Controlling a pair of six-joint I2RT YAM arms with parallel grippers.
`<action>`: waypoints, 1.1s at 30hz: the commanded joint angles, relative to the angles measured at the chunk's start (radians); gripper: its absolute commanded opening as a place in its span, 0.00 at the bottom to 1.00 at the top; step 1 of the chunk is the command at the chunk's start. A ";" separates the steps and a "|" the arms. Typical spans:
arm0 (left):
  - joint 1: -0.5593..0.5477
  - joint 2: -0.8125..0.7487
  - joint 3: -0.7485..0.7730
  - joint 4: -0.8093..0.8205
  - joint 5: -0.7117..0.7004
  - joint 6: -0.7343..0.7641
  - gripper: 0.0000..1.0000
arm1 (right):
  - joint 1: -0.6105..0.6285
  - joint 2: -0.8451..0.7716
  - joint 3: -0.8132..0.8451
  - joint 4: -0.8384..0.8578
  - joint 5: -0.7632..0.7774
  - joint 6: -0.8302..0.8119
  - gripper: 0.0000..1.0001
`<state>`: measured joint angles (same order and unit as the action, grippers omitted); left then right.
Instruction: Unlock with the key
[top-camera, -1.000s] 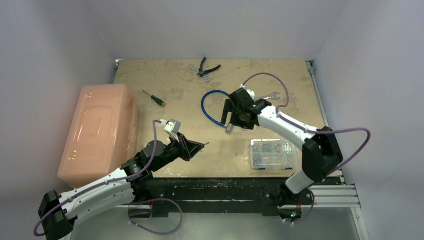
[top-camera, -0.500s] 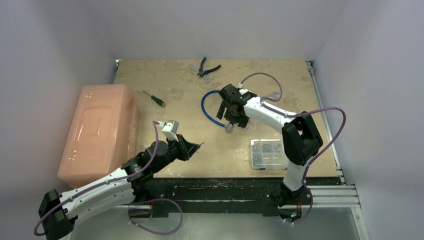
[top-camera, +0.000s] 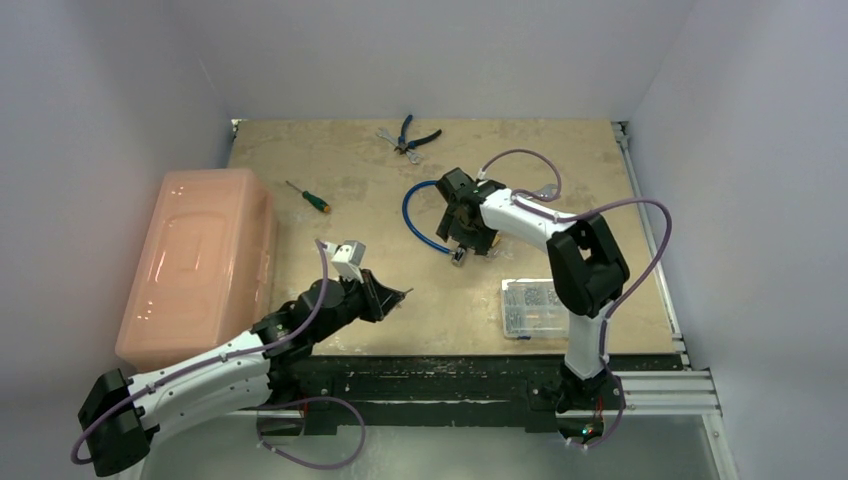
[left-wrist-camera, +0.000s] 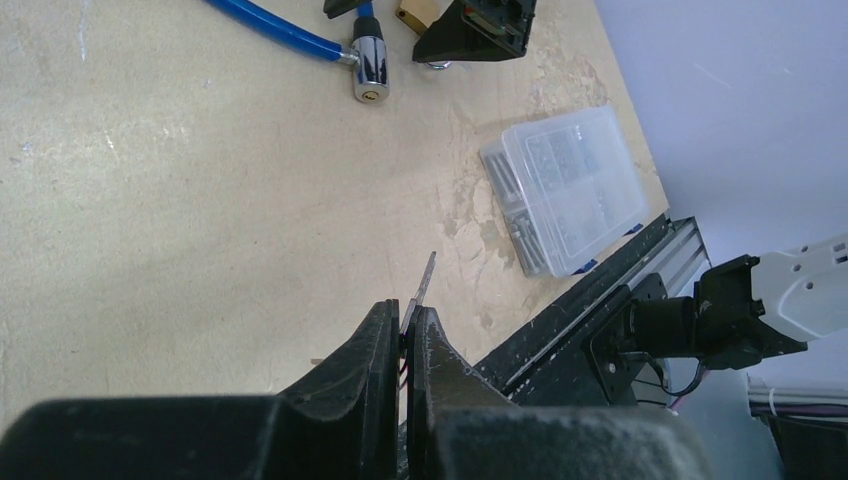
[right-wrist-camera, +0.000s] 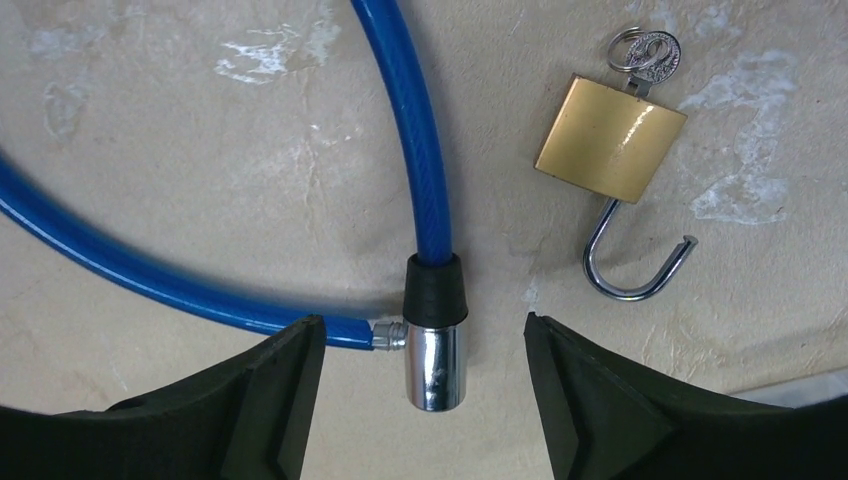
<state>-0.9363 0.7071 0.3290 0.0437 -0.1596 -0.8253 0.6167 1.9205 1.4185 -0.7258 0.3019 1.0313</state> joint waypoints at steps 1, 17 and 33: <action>0.001 0.013 -0.010 0.086 0.033 -0.012 0.00 | -0.012 0.022 0.043 -0.016 0.029 0.027 0.79; 0.001 0.005 -0.037 0.103 0.028 -0.011 0.00 | -0.014 0.095 0.041 0.006 -0.019 0.001 0.32; 0.001 0.033 -0.047 0.136 0.038 -0.017 0.00 | -0.014 -0.035 -0.067 0.152 -0.142 -0.023 0.00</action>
<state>-0.9363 0.7246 0.2947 0.1104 -0.1299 -0.8280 0.5995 1.9556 1.3636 -0.6174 0.1947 0.9943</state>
